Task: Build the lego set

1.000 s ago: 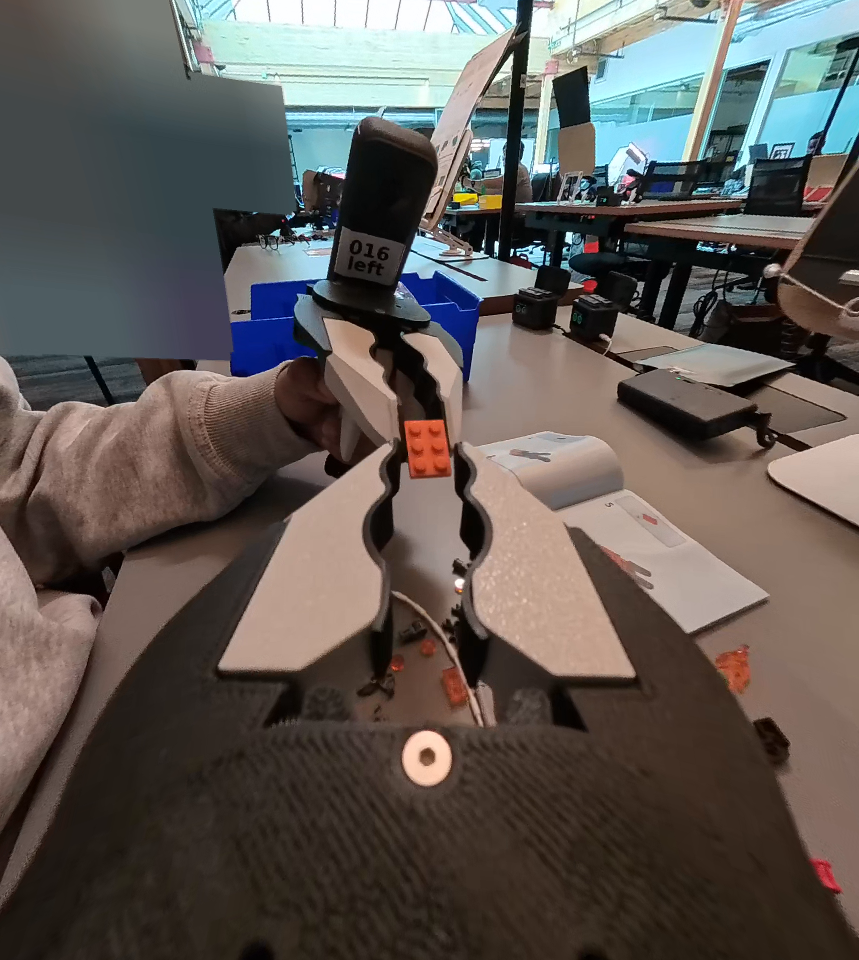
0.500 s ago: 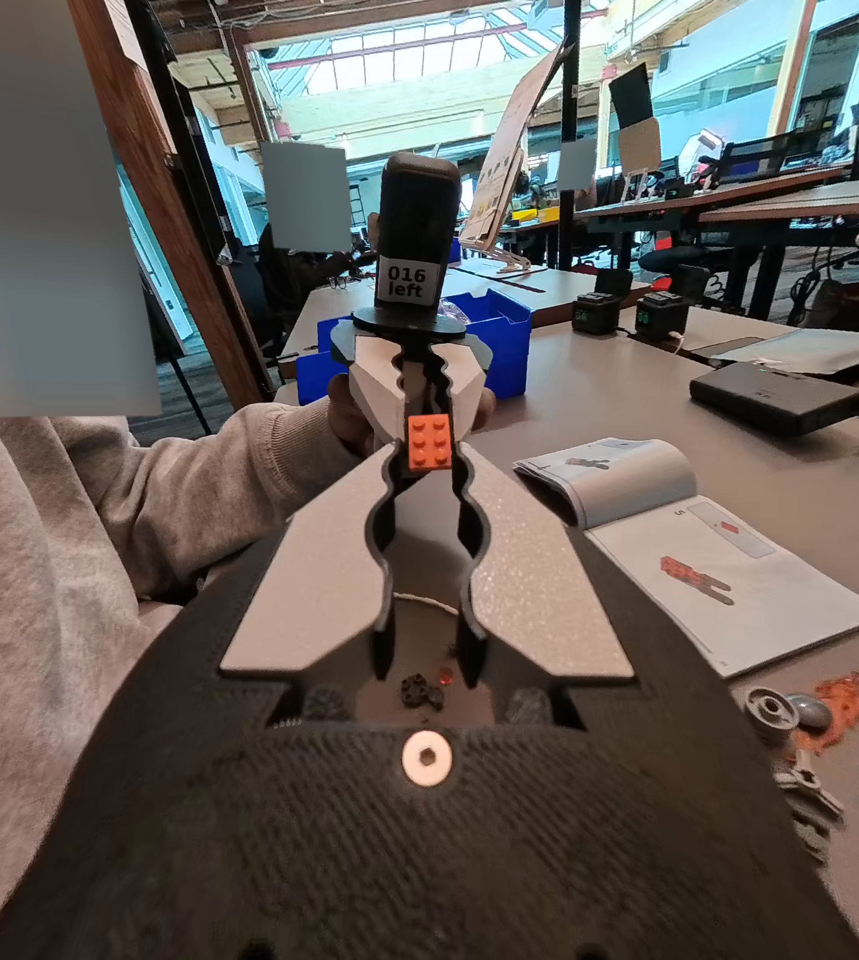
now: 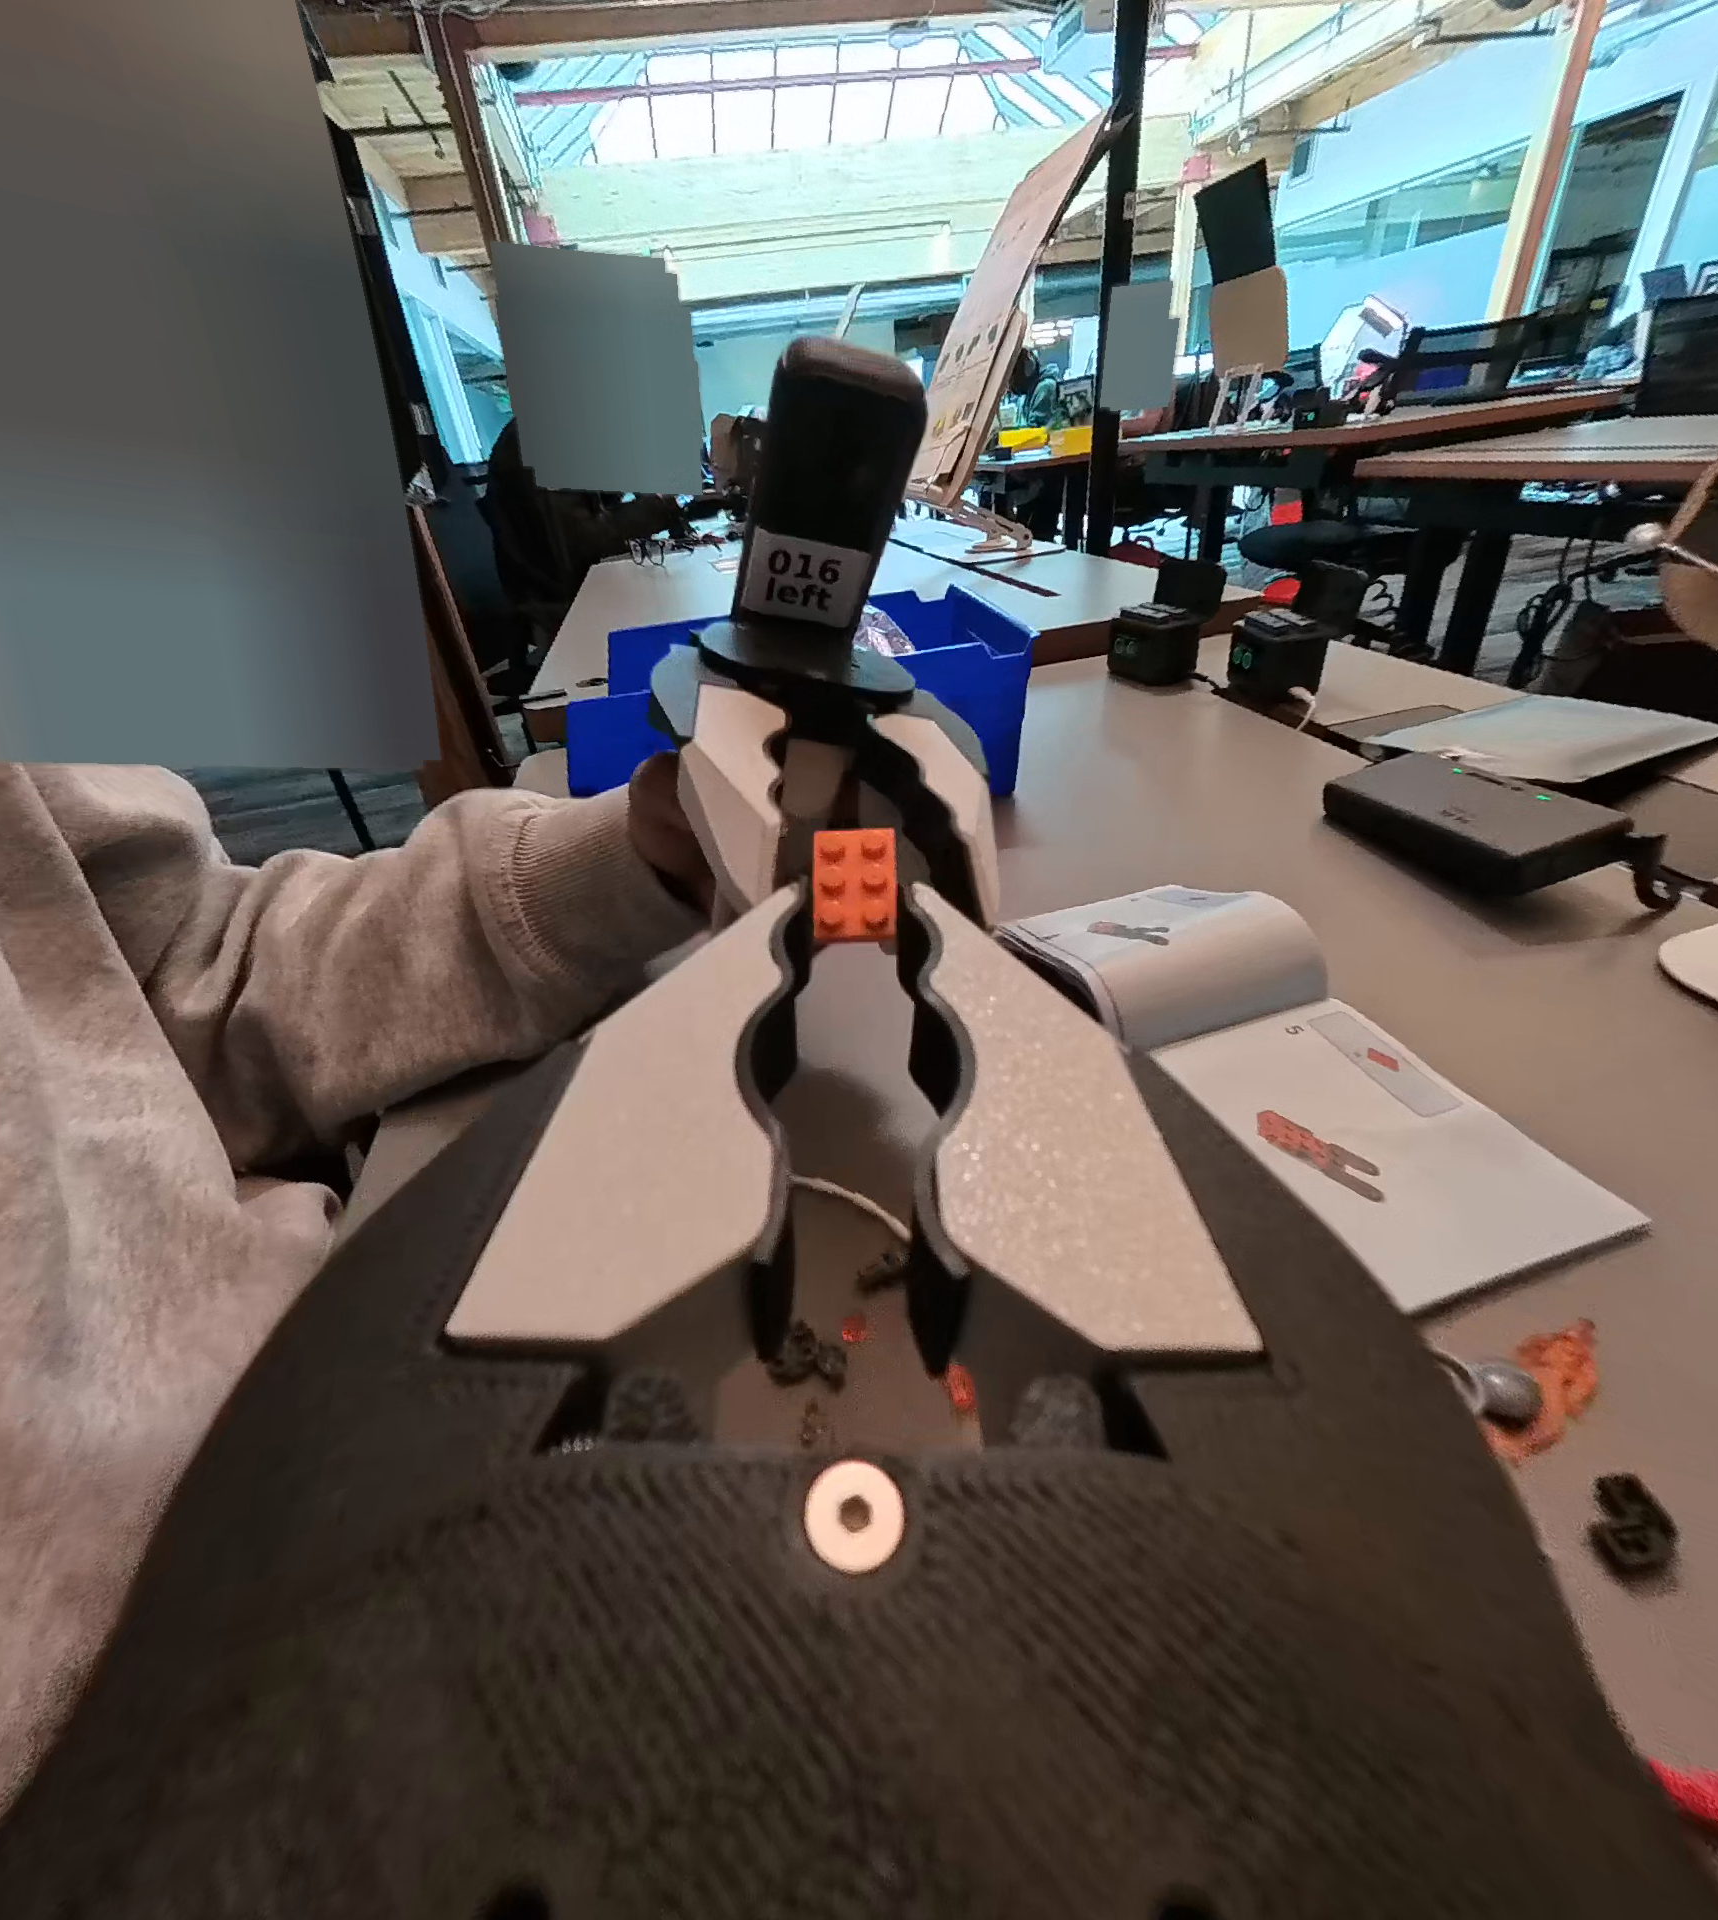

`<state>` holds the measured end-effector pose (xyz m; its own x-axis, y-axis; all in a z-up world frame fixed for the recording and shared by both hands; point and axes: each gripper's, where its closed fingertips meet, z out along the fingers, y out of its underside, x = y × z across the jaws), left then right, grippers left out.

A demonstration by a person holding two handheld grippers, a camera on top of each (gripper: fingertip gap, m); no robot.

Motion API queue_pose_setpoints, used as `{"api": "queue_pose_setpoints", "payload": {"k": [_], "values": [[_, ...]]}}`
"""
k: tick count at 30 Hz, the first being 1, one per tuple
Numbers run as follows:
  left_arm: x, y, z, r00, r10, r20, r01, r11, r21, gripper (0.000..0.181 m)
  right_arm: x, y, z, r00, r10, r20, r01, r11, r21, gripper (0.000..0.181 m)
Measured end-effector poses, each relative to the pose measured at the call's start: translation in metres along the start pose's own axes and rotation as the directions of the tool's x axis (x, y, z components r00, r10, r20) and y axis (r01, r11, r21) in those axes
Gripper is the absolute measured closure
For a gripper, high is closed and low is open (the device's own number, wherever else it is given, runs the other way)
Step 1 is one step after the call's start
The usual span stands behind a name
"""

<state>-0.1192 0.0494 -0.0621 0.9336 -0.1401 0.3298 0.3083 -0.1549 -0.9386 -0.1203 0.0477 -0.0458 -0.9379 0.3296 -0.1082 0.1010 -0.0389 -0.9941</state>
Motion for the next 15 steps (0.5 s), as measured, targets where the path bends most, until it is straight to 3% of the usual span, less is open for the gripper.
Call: {"api": "queue_pose_setpoints", "payload": {"k": [2,5,8,10,15], "values": [[-0.003,0.006,-0.001,0.999,-0.021,0.046,0.022,1.0,-0.02,0.132,0.0,0.005,-0.007,1.0,-0.018,-0.012,0.018,0.999,-0.035,0.167],[0.019,0.028,-0.003,0.995,-0.06,0.079,0.066,0.995,-0.078,0.124,-0.017,0.028,-0.021,0.999,-0.046,0.024,0.049,0.987,-0.152,0.167],[0.047,0.083,-0.008,0.982,0.02,0.189,0.039,0.952,-0.303,0.124,-0.043,0.071,-0.034,0.995,-0.043,0.086,0.068,0.945,-0.32,0.167],[0.061,0.104,-0.008,0.963,0.104,0.249,-0.001,0.924,-0.384,0.124,-0.06,0.097,-0.04,0.99,-0.028,0.137,0.083,0.906,-0.415,0.167],[0.064,0.114,0.004,0.951,0.097,0.295,0.021,0.929,-0.37,0.124,-0.071,0.127,-0.04,0.973,-0.098,0.208,0.197,0.824,-0.531,0.167]]}}
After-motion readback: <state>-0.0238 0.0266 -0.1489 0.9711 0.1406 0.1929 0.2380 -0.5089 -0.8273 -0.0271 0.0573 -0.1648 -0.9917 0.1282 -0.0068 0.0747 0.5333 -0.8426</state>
